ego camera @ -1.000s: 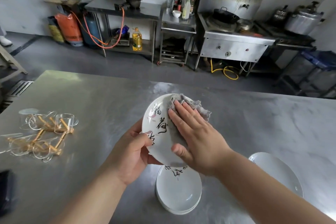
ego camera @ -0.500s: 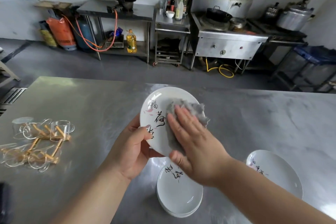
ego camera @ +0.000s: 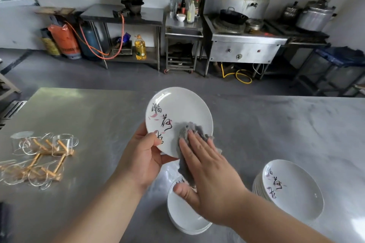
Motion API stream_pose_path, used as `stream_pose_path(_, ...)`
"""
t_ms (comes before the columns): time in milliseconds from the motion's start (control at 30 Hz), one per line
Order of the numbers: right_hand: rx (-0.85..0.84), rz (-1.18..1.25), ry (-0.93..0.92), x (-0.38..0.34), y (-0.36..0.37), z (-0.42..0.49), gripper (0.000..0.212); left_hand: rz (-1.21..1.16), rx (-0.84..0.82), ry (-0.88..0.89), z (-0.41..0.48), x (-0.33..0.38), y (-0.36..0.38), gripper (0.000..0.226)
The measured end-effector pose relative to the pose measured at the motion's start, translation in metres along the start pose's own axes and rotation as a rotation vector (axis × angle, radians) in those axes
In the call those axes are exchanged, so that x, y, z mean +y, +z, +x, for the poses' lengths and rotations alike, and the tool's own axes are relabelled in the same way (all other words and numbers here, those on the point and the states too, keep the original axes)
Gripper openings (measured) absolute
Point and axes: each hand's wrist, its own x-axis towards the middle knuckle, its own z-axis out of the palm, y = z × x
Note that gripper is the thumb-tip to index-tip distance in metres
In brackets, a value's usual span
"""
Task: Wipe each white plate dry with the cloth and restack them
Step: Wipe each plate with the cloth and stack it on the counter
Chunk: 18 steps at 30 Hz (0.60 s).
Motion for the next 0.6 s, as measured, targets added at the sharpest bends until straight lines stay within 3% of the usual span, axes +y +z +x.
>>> stream_pose_path(233, 0.021, -0.063, 0.155, 0.031, -0.018, 0.012, 0.103, -0.026, 0.006, 0.020, -0.001, -0.014, 0.009, 0.054)
stream_pose_path(433, 0.105, 0.148, -0.075, 0.012, 0.009, -0.017, 0.087, -0.040, 0.055, -0.008, -0.005, -0.028, 0.020, 0.057)
stream_pose_path(600, 0.121, 0.127, 0.159, 0.051, -0.011, 0.002, 0.094, 0.195, -0.124, -0.072, -0.028, -0.037, 0.025, 0.057)
